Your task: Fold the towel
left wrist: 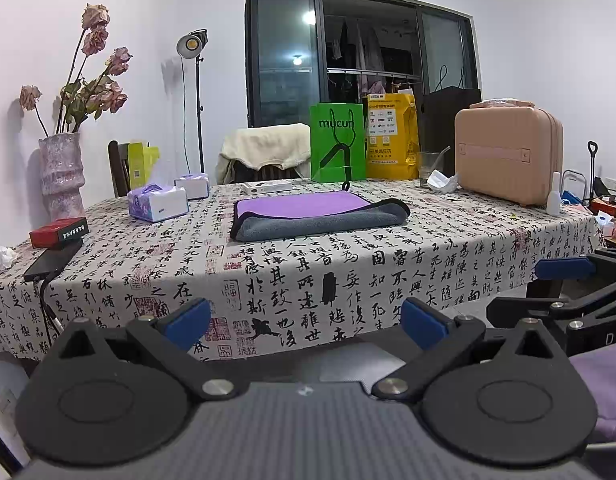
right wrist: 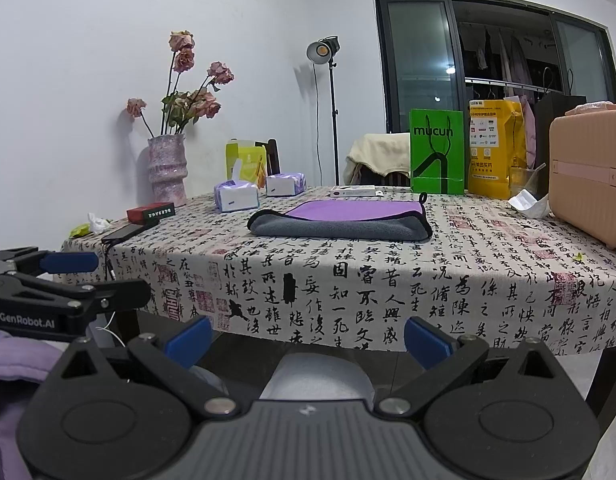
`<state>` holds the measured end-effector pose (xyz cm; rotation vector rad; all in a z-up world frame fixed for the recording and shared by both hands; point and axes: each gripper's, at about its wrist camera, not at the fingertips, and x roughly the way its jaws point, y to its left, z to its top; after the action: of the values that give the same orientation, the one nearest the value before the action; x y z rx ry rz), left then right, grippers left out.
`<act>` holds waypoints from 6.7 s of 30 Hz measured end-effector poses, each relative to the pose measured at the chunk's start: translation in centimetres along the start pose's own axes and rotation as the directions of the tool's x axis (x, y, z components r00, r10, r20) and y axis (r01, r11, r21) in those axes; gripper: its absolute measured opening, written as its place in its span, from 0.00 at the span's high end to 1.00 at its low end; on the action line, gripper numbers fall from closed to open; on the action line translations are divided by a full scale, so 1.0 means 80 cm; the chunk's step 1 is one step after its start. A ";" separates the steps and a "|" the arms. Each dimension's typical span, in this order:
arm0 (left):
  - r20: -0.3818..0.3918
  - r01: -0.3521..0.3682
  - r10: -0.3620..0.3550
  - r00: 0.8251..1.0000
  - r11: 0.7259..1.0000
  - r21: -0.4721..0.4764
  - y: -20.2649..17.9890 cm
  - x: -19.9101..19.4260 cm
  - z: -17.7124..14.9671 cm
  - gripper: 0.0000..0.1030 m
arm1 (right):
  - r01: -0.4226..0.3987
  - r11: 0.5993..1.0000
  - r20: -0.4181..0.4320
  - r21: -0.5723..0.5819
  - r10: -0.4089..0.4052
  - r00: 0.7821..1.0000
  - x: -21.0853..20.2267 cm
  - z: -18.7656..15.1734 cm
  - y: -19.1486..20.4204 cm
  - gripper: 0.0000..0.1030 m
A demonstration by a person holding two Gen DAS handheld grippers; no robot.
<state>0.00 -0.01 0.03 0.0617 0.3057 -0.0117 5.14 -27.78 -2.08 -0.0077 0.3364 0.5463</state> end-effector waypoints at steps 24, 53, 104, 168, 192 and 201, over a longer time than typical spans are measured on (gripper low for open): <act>-0.005 0.002 -0.002 1.000 1.000 -0.003 -0.009 0.010 -0.010 0.00 | 0.015 1.000 -0.005 0.007 -0.015 1.000 0.009 -0.009 -0.003 0.00; -0.035 -0.079 0.079 0.996 0.997 0.012 0.026 0.062 0.006 0.00 | 0.098 0.995 0.002 -0.035 -0.098 0.995 0.033 0.001 -0.037 0.00; -0.240 0.079 -0.102 0.965 0.992 -0.102 0.123 0.381 0.116 0.46 | 0.049 0.999 -0.106 -0.016 -0.050 0.993 0.325 0.147 -0.180 0.09; -0.376 0.027 -0.110 0.920 0.975 -0.220 0.223 0.744 0.246 0.86 | -0.096 0.993 -0.338 -0.066 0.068 0.939 0.690 0.276 -0.313 0.94; -0.265 0.007 -0.026 0.964 0.997 -0.072 0.201 0.610 0.251 0.00 | 0.019 1.000 -0.236 0.022 -0.013 0.972 0.588 0.281 -0.290 0.00; -0.219 -0.016 0.002 0.976 0.998 -0.063 0.193 0.544 0.244 0.00 | 0.046 0.999 -0.188 0.022 -0.041 0.981 0.529 0.279 -0.262 0.00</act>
<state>47.66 14.05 6.38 0.0005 0.5261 0.0138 56.74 -22.07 3.90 -0.0409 0.5258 0.4984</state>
